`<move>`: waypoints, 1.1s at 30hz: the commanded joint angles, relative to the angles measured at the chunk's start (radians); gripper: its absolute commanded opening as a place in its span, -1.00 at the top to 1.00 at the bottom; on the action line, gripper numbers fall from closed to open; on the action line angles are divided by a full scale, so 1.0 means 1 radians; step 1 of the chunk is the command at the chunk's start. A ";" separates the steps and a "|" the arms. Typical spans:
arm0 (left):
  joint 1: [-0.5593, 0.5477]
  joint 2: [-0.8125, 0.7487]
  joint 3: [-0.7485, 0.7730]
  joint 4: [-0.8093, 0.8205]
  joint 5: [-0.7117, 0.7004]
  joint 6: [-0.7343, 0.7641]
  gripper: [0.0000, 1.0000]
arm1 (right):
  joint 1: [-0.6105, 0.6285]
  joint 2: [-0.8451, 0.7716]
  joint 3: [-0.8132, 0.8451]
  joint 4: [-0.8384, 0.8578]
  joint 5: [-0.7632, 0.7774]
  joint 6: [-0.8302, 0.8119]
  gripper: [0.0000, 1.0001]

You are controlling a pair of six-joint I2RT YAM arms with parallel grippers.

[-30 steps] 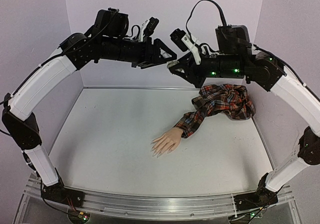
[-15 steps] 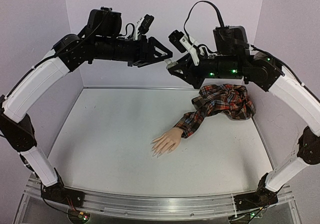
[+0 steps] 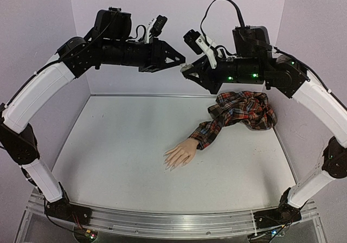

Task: Paint the nails
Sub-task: Screw the nail polish bottle cap onto the nail polish bottle.

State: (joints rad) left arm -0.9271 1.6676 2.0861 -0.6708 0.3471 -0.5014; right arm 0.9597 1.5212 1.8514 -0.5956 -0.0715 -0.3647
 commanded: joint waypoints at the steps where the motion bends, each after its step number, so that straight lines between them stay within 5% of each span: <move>1: -0.008 -0.005 0.020 0.030 0.017 0.017 0.78 | 0.008 0.013 0.050 0.025 0.002 0.017 1.00; 3: -0.011 -0.002 0.023 0.029 0.028 0.030 0.99 | 0.008 0.016 0.057 0.026 -0.017 0.029 1.00; 9: -0.026 0.045 0.074 -0.020 0.229 0.177 1.00 | -0.005 0.000 0.082 0.030 -0.218 0.075 1.00; 16: -0.075 0.082 0.089 -0.215 0.533 0.572 1.00 | -0.131 0.001 0.119 0.155 -1.001 0.308 1.00; 19: -0.075 0.175 0.252 -0.350 0.669 0.677 1.00 | -0.133 0.025 0.117 0.343 -1.255 0.487 1.00; 22: -0.075 0.241 0.364 -0.440 0.772 0.725 1.00 | -0.132 0.053 0.161 0.416 -1.342 0.559 1.00; 30: -0.075 0.190 0.247 -0.343 0.784 0.708 0.96 | -0.132 0.160 0.331 0.422 -1.355 0.618 1.00; 32: -0.073 0.164 0.220 -0.316 0.746 0.693 0.82 | -0.134 0.153 0.309 0.422 -1.339 0.605 1.00; 33: -0.071 0.144 0.198 -0.297 0.726 0.680 0.59 | -0.134 0.143 0.287 0.421 -1.331 0.595 1.00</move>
State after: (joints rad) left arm -0.9482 1.7626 2.3960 -0.8287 1.1279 0.1841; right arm 0.8384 1.6855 2.0759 -0.4588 -1.4740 0.2115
